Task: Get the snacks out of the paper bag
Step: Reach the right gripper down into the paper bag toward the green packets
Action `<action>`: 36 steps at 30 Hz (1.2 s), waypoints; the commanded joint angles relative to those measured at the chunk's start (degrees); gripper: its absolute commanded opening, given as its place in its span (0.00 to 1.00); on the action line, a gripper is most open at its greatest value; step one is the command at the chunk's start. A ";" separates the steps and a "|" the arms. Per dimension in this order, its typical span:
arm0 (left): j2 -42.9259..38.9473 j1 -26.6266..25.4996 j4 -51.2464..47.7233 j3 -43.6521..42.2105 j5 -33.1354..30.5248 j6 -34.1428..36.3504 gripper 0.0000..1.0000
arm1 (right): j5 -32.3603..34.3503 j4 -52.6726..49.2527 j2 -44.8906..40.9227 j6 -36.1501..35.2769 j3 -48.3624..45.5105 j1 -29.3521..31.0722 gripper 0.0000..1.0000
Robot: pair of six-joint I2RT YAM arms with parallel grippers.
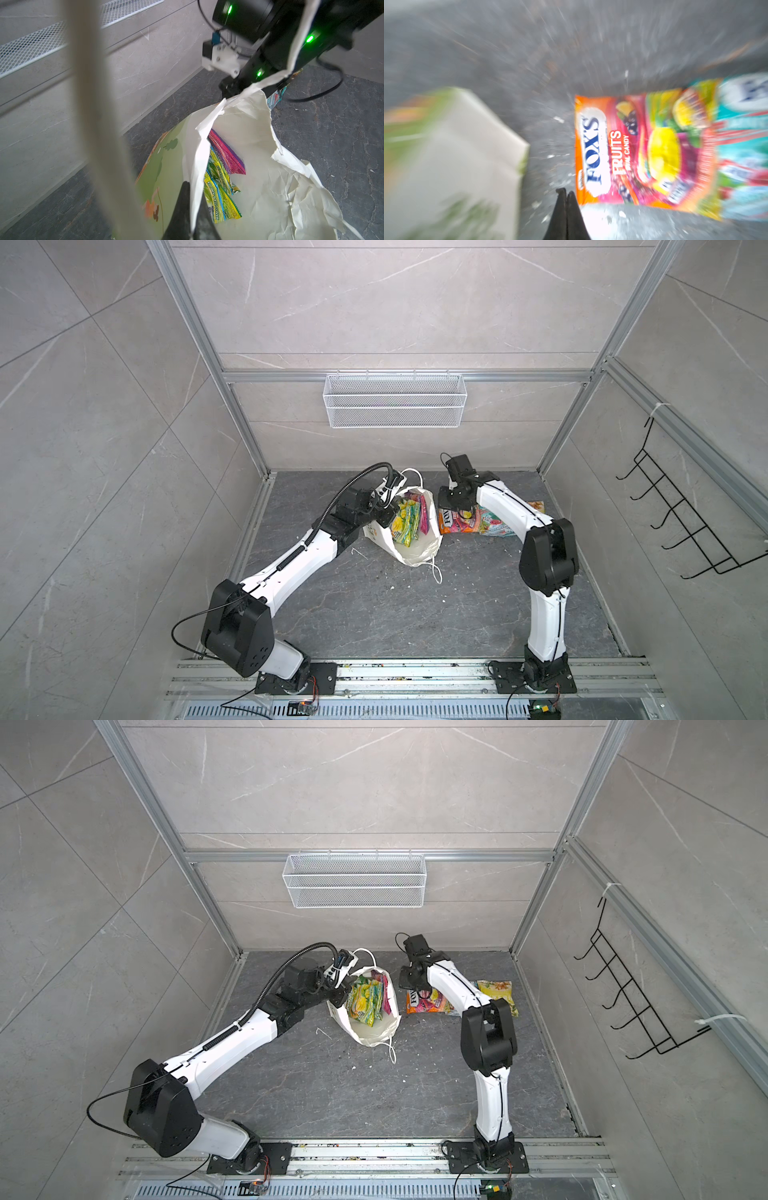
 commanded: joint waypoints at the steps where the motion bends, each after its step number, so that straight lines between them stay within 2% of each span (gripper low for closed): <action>1: -1.48 -0.05 0.87 1.14 0.30 0.72 0.00 | -3.52 2.56 -9.83 -1.02 -5.54 0.23 0.06; 4: -1.08 -0.06 0.54 1.74 0.58 0.63 0.00 | -8.58 13.48 -20.71 0.45 -17.24 0.69 0.09; 7: -0.60 -0.19 -0.69 3.18 1.34 0.08 0.00 | -10.28 22.72 -31.00 2.86 -28.78 2.62 0.10; 10: -0.08 -0.12 -1.39 4.49 2.12 -0.69 0.00 | -10.71 28.41 -37.40 3.65 -36.37 6.20 0.10; 13: 0.45 -0.21 -1.62 5.32 2.67 -1.02 0.00 | -8.56 30.08 -40.34 3.02 -39.89 10.26 0.10; 21: 1.95 -0.36 -1.88 6.47 3.45 -1.07 0.00 | -5.30 35.33 -35.10 1.58 -40.47 18.97 0.10; 26: 2.04 -0.39 -1.90 6.30 3.47 -1.34 0.00 | -3.56 36.76 -27.74 4.13 -38.40 19.91 0.06; 32: 1.86 -0.42 -1.77 6.17 3.22 -1.16 0.00 | -2.75 38.38 -20.60 3.90 -36.08 20.52 0.03; 36: 1.95 -0.42 -1.71 6.17 3.13 -0.99 0.00 | -0.16 35.30 -16.48 4.32 -32.89 20.62 0.03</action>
